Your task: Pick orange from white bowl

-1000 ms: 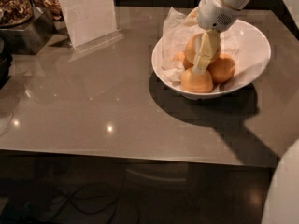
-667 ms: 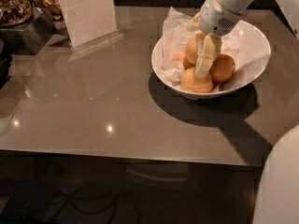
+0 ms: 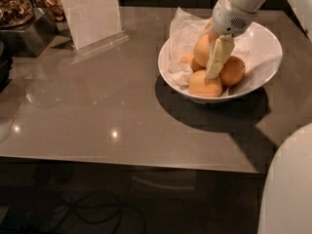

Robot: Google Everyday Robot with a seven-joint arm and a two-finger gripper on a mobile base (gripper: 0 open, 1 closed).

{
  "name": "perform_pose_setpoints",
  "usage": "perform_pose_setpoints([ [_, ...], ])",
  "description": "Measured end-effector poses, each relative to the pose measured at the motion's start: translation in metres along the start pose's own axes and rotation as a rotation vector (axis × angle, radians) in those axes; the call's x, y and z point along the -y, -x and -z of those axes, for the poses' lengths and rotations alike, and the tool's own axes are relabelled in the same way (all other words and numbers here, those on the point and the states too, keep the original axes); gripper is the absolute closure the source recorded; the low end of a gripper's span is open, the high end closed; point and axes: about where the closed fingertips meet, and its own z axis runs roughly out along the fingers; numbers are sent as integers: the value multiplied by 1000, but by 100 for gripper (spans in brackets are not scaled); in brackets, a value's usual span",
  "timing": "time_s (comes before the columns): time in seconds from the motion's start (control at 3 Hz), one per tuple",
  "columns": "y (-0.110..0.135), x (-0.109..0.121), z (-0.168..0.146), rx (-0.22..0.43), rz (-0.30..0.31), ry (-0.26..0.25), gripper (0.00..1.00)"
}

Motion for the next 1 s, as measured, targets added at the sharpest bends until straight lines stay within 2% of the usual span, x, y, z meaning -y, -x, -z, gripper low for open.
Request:
perform_pose_setpoints([
  [0.67, 0, 0, 0, 0, 0, 0, 81],
  [1.0, 2, 1, 5, 0, 0, -1, 100],
])
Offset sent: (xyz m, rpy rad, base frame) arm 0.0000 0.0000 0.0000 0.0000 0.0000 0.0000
